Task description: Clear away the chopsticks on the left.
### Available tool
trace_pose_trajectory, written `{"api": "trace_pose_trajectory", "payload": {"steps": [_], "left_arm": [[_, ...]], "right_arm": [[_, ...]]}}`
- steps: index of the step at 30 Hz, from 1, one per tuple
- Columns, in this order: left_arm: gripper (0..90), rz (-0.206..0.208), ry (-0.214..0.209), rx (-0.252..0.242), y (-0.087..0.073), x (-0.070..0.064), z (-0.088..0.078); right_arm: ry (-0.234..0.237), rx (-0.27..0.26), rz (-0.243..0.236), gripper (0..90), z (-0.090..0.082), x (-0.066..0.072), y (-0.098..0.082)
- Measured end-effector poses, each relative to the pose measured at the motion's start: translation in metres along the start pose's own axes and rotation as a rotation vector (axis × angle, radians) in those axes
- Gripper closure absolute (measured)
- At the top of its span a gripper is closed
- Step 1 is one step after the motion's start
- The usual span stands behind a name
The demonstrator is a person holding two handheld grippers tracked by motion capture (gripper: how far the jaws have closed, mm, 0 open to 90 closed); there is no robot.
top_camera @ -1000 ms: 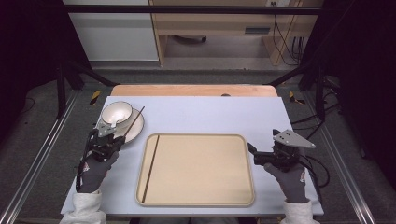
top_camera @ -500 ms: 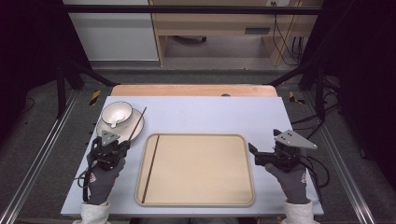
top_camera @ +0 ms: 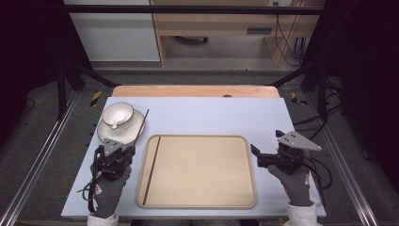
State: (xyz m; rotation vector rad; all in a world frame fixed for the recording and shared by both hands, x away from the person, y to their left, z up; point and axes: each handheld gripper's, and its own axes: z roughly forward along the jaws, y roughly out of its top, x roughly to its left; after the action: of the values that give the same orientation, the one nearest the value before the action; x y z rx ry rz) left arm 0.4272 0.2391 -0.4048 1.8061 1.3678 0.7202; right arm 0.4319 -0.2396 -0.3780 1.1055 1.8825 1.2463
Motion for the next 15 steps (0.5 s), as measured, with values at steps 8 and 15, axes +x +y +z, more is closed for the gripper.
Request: {"api": "trace_pose_trajectory", "payload": {"steps": [8,15], "left_arm": [[83.9,-0.007,0.019,-0.009,-0.001,-0.018,-0.003],[83.9,-0.057,0.004,-0.041,-0.011,-0.040,-0.006]], "right_arm": [[0.012,0.005,-0.003,1.3,0.001,0.002,0.000],[0.015,0.000,-0.004,1.3,0.000,0.002,0.001]]}}
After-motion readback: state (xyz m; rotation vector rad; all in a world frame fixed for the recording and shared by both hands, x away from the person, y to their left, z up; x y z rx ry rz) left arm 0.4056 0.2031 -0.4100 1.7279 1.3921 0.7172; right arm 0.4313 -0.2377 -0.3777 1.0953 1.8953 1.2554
